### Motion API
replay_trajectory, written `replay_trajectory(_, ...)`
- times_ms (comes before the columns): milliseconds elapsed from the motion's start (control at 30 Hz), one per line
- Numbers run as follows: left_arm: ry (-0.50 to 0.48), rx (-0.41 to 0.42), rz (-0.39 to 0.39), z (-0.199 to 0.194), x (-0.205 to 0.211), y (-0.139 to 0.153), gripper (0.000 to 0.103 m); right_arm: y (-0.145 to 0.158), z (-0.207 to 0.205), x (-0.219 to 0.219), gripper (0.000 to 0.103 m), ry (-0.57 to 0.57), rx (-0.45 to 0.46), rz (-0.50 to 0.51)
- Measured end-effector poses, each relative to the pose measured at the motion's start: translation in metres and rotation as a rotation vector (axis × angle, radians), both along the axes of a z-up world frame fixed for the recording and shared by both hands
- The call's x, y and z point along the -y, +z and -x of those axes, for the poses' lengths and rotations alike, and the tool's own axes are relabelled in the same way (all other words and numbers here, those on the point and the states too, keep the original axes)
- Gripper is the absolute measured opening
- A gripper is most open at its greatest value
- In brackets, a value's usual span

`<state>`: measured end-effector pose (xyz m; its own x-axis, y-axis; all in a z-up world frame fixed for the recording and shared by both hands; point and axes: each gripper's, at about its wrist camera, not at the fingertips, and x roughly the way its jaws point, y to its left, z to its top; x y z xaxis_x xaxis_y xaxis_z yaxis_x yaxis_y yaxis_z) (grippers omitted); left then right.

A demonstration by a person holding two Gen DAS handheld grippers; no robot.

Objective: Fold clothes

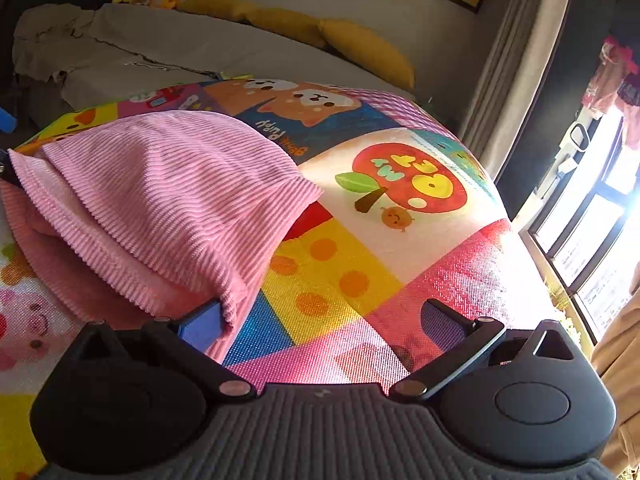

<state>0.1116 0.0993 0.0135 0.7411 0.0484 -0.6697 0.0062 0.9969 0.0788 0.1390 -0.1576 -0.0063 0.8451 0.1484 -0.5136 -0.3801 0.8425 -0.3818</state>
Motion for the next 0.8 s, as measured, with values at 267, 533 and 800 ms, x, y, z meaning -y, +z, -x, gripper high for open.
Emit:
replay_trajectory(267,-0.189,0.02,0.313,0.017,-0.015,0.014,0.103,0.02,0.014,0.012,0.103,0.179,-0.11,-0.129)
replay_trajectory(533,-0.012,0.036,0.291,-0.041,-0.013,0.011,0.103,0.035,-0.014,-0.01,0.103,0.072,-0.006,-0.164)
replay_trajectory(800,-0.042,-0.022,0.193,-0.036,-0.004,-0.004,0.103,0.014,-0.081,-0.054,0.103,0.022,-0.003,-0.015)
